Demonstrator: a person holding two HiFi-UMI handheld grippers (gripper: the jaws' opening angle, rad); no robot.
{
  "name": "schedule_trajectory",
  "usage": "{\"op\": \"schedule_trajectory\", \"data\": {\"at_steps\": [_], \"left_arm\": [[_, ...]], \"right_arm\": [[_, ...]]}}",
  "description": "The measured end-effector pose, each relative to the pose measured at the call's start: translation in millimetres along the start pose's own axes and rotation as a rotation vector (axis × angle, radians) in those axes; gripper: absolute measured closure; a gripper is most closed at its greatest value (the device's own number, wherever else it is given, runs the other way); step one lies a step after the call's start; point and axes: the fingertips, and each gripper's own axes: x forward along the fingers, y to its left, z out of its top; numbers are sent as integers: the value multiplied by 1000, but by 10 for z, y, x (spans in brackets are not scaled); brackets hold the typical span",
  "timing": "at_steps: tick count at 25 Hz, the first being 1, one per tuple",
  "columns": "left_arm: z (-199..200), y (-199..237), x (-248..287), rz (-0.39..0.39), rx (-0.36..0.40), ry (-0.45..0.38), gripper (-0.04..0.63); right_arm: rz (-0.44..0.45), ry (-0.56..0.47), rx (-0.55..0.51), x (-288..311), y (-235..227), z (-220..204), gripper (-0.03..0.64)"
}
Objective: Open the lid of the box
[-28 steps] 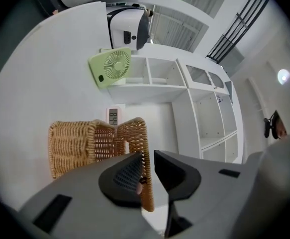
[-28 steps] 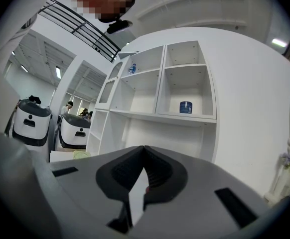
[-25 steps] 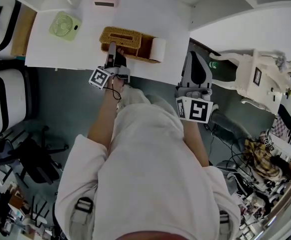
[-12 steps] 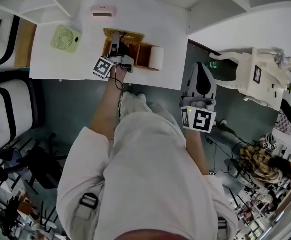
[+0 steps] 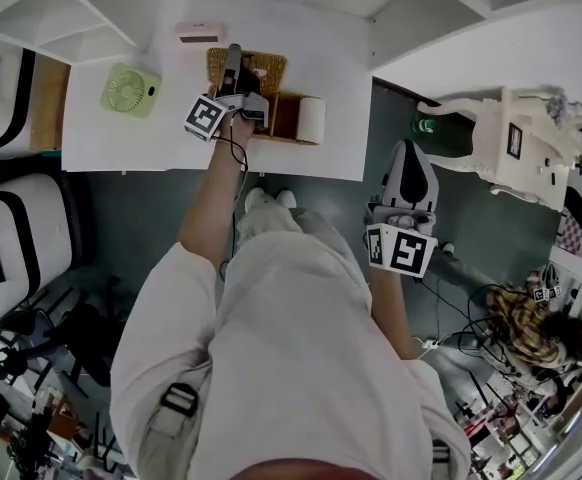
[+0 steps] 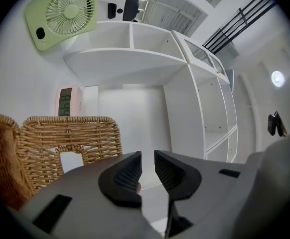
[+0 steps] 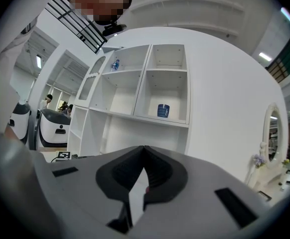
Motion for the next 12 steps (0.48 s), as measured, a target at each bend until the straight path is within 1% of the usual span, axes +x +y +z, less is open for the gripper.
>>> {"op": "schedule_trajectory", "data": {"at_steps": [2, 4, 9, 12], "left_arm": [[-1, 0, -72, 24, 20, 11, 512], [-12, 1, -166, 43, 24, 18, 512], [9, -149, -398, 50, 3, 9, 509], [37, -360, -506, 32, 9, 6, 505]], "right_arm": [[5, -8, 5, 0, 39, 39, 618], [10, -18, 11, -1, 79, 65, 618], [24, -36, 30, -48, 212, 117, 618], [36, -47, 48, -76, 287, 183, 618]]}}
